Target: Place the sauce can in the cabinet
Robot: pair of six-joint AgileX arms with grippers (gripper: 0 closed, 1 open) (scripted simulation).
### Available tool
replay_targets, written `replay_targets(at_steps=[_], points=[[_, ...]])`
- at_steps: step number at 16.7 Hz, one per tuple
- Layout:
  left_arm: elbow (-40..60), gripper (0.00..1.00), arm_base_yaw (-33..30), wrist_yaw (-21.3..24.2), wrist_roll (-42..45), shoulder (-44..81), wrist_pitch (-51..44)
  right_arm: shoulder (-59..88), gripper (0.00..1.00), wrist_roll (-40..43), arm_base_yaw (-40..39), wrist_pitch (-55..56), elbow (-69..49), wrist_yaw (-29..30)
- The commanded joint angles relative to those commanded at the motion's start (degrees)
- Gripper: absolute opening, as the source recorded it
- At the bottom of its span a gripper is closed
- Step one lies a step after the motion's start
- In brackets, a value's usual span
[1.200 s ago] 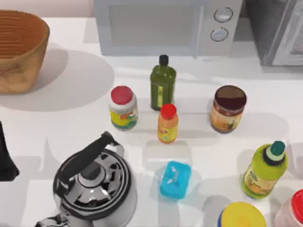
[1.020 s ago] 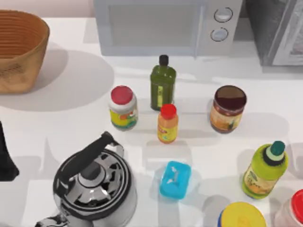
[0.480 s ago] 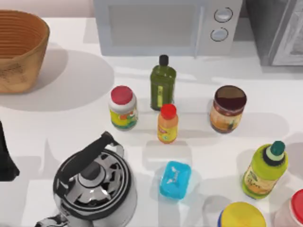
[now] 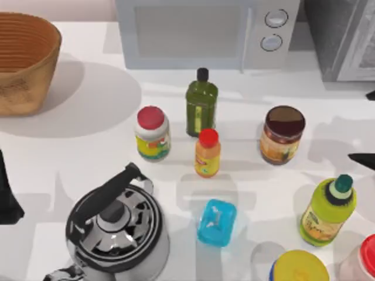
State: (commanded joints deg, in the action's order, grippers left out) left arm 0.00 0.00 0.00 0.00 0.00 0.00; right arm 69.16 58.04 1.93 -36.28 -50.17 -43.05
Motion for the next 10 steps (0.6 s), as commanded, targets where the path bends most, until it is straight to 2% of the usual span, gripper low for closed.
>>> replay_targets(at_steps=[6, 10], points=[[0.0, 1.00, 0.0, 0.0, 0.0, 0.0, 0.0, 34.2, 1.00, 29.9, 0.6, -16.4, -22.2, -19.5], [0.0, 1.00, 0.0, 0.0, 0.0, 0.0, 0.0, 54.4, 1.00, 47.8, 1.1, -25.8, -32.9, -29.6]])
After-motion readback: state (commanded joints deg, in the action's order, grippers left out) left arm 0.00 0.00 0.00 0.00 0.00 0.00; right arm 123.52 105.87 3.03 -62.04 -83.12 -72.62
